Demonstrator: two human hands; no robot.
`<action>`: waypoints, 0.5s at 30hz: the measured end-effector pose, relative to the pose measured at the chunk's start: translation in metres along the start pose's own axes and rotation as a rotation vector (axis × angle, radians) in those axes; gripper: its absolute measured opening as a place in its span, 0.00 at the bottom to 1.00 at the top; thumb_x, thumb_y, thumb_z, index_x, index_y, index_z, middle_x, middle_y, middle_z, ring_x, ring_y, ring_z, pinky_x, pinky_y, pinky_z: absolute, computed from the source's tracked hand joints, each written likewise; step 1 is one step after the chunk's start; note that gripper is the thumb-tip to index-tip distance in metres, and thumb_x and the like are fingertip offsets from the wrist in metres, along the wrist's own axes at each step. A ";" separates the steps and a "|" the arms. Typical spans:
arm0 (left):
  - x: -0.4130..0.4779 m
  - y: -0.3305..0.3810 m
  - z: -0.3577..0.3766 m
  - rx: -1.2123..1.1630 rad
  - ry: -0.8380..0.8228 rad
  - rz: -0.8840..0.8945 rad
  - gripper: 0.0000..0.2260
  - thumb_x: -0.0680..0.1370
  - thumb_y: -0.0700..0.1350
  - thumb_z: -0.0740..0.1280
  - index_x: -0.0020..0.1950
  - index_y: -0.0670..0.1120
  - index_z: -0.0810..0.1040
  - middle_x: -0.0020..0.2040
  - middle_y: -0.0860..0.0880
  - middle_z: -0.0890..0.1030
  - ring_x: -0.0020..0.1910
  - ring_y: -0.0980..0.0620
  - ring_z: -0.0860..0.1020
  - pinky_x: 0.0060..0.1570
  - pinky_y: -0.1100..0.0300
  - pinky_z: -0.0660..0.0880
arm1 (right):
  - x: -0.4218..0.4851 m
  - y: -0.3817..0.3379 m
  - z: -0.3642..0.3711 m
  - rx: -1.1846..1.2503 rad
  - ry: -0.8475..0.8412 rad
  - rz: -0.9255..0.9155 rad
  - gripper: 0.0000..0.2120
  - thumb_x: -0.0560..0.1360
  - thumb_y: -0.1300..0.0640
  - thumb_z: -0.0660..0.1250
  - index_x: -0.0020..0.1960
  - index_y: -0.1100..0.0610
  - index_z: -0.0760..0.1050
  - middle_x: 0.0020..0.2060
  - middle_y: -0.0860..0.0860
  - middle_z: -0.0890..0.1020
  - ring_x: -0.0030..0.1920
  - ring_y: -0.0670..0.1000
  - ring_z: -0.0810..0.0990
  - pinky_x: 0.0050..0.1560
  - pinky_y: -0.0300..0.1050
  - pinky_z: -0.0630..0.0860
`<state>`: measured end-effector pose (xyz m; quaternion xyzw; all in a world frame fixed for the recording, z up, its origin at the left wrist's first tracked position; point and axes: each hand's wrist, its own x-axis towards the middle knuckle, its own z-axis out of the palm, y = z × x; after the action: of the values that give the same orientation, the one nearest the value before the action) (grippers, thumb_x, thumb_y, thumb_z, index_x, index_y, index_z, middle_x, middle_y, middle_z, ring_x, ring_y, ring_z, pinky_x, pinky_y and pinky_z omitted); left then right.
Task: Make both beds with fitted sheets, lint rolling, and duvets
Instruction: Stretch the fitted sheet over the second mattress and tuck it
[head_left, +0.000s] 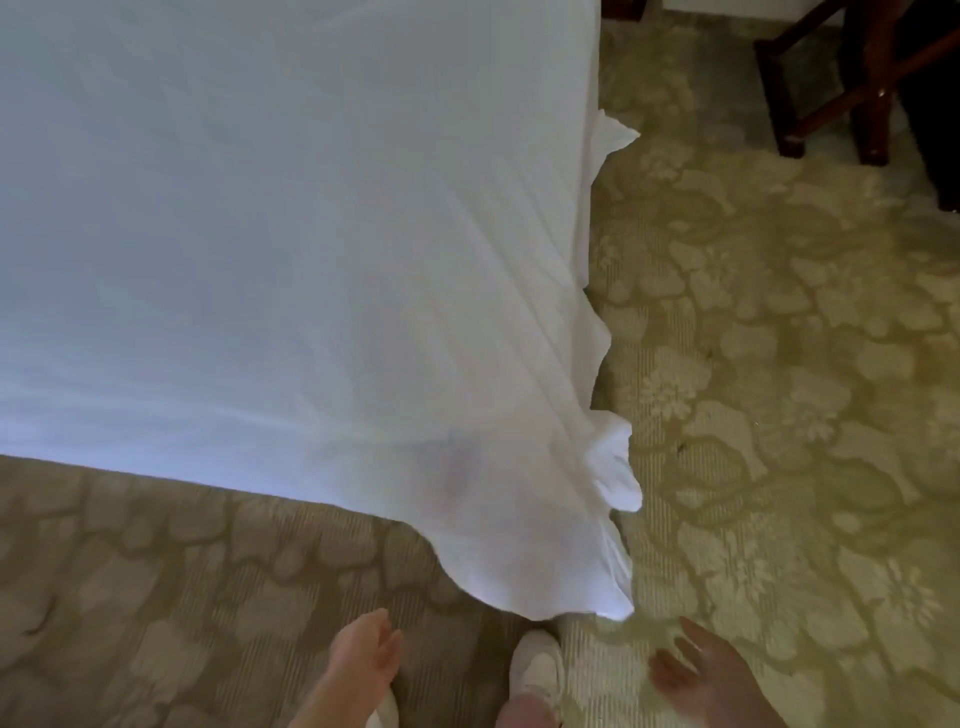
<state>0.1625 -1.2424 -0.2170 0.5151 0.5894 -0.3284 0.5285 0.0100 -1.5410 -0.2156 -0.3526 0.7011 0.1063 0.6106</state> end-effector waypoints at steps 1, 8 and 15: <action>0.000 0.005 0.007 0.013 -0.021 0.008 0.06 0.80 0.38 0.61 0.55 0.37 0.72 0.42 0.42 0.74 0.44 0.44 0.75 0.47 0.52 0.73 | -0.014 -0.018 0.018 0.169 -0.030 0.018 0.04 0.76 0.59 0.66 0.47 0.58 0.72 0.42 0.56 0.73 0.39 0.53 0.73 0.30 0.42 0.77; -0.027 0.074 0.076 -0.004 -0.277 0.174 0.08 0.81 0.43 0.62 0.54 0.39 0.75 0.49 0.46 0.77 0.53 0.49 0.77 0.53 0.54 0.74 | -0.027 -0.121 0.115 -0.084 -0.214 -0.255 0.08 0.78 0.60 0.64 0.56 0.59 0.73 0.44 0.51 0.78 0.49 0.52 0.76 0.53 0.48 0.71; -0.022 0.110 0.114 -0.020 -0.192 0.233 0.11 0.78 0.48 0.67 0.44 0.41 0.75 0.40 0.46 0.77 0.38 0.53 0.77 0.41 0.60 0.75 | -0.026 -0.180 0.198 -0.597 -0.165 -0.687 0.07 0.77 0.59 0.61 0.50 0.60 0.76 0.41 0.54 0.78 0.44 0.53 0.76 0.48 0.46 0.74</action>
<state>0.2980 -1.3265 -0.2048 0.5410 0.4758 -0.3067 0.6220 0.2767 -1.5478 -0.1868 -0.7152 0.4313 0.1230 0.5361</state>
